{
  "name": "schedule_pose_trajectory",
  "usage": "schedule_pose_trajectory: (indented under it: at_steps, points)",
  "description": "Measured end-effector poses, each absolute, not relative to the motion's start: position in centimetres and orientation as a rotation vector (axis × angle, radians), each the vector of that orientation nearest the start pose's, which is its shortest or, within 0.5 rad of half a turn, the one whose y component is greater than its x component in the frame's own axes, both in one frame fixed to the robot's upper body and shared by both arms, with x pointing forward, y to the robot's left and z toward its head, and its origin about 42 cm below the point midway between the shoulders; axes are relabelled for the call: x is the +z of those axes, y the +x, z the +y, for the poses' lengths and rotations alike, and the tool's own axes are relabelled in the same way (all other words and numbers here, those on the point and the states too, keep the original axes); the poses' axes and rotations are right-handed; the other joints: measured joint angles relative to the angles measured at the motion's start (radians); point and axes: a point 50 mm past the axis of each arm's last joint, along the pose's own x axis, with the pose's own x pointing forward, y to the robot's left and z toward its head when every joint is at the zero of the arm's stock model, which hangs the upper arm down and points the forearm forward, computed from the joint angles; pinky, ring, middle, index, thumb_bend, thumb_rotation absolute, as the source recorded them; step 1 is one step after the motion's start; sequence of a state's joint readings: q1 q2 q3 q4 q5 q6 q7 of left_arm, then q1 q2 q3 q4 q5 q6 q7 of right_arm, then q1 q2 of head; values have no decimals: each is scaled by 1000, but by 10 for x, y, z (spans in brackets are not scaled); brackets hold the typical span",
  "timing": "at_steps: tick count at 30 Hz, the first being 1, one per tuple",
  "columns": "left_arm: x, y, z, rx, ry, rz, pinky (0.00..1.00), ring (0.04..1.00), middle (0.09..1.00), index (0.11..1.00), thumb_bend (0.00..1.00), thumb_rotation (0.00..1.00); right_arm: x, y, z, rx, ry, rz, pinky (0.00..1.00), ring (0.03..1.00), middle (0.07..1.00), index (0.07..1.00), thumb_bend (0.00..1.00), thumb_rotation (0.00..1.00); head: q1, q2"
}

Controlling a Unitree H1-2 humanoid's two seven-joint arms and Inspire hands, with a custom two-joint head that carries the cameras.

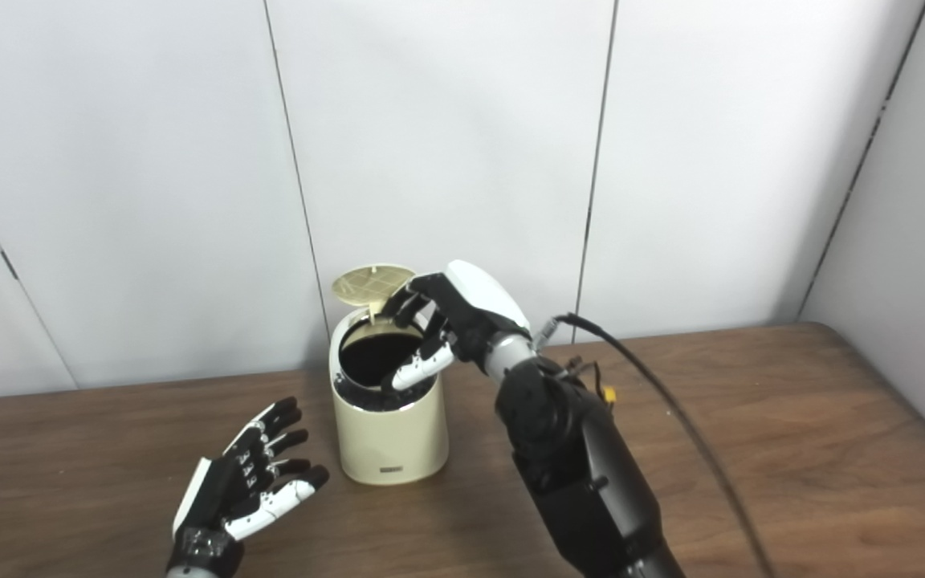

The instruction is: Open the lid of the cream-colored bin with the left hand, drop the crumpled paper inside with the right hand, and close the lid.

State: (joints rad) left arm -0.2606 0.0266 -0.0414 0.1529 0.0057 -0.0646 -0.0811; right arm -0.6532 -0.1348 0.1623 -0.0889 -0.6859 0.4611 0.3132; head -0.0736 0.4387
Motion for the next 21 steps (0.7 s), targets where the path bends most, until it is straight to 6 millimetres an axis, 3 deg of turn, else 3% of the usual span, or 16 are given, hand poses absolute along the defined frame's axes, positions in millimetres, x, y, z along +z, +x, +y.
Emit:
schedule_pose_trajectory:
  at_steps: [6, 10, 17, 21]
  points:
    - [138, 365, 183, -184, 51, -163, 700, 828, 884, 920, 850, 227, 337, 419, -178, 20, -782, -324, 377, 464, 453, 529, 525, 1, 2, -2]
    - [138, 365, 183, -184, 51, -163, 691, 834, 890, 918, 850, 225, 339, 418, -199, -43, -745, -331, 282, 371, 441, 532, 523, 0, 2, -2]
    - [140, 364, 184, -183, 52, -165, 679, 835, 897, 921, 845, 217, 301, 395, -242, -69, -584, -291, 296, 379, 443, 534, 524, 3, 12, 3]
    - [141, 364, 185, -183, 54, -168, 677, 835, 896, 920, 843, 216, 274, 383, -259, -98, -515, -229, 350, 448, 473, 515, 527, 0, 21, 5]
